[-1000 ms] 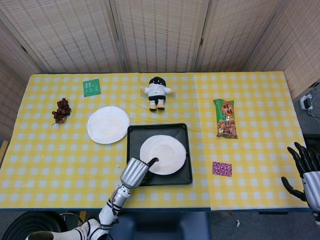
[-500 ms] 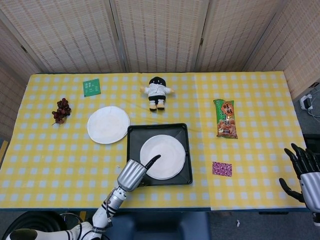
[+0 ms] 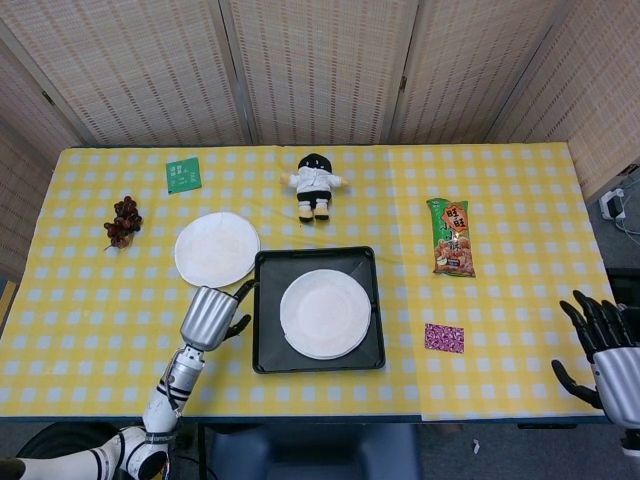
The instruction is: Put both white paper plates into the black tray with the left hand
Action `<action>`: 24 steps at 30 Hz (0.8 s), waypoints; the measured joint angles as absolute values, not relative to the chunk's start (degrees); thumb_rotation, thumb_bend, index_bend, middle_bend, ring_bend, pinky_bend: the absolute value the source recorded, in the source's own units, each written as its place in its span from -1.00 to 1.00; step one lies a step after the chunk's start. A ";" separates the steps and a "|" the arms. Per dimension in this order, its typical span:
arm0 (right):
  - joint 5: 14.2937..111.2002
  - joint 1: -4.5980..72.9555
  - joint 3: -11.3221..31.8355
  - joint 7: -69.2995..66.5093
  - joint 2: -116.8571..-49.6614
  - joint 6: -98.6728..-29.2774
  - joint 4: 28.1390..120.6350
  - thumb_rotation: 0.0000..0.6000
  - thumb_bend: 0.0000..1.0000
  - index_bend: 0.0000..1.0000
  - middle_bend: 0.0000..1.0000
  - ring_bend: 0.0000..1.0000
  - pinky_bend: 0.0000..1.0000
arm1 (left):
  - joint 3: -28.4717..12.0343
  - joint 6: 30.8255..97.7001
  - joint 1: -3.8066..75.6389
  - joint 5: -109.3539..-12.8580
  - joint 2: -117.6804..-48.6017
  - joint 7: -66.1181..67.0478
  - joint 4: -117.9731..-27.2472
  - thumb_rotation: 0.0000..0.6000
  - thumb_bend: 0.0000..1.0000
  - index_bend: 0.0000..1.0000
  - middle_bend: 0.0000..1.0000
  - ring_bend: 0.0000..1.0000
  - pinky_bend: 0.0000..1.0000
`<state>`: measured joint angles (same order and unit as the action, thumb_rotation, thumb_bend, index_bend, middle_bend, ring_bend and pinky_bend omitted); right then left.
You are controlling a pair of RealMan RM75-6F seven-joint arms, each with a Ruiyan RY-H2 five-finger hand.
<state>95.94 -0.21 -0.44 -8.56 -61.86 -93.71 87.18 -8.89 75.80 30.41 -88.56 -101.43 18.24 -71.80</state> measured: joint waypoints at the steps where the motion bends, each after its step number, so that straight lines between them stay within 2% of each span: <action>1: 96.04 -0.20 -0.50 -8.44 -61.90 -93.69 87.23 1.00 -0.27 -1.00 -1.00 -1.00 -1.00 | -8.81 75.36 30.37 -88.20 -101.23 18.06 -71.22 1.00 -0.26 -0.14 1.00 1.00 1.00; 4: 96.39 -0.19 -0.67 -8.00 -62.07 -93.63 87.40 1.00 -0.27 -1.00 -1.00 -1.00 -1.00 | -8.71 74.24 30.42 -87.28 -101.09 17.18 -68.84 1.00 -0.26 -0.07 1.00 1.00 1.00; 10: 96.51 -0.16 -0.74 -7.80 -62.19 -93.51 87.57 1.00 -0.27 -1.00 -1.00 -1.00 -1.00 | -8.48 73.22 30.91 -86.39 -102.85 15.62 -62.70 1.00 -0.24 -0.07 1.00 1.00 1.00; 24: 95.74 -0.06 -0.48 -8.24 -61.80 -93.05 87.40 1.00 -0.27 -1.00 -1.00 -1.00 -1.00 | -9.04 69.24 34.01 -83.78 -111.16 12.65 -43.30 1.00 -0.24 -0.06 1.00 1.00 1.00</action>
<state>95.74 -0.06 -0.48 -8.24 -61.80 -93.05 87.40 -9.04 69.24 34.01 -83.78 -111.16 12.65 -43.30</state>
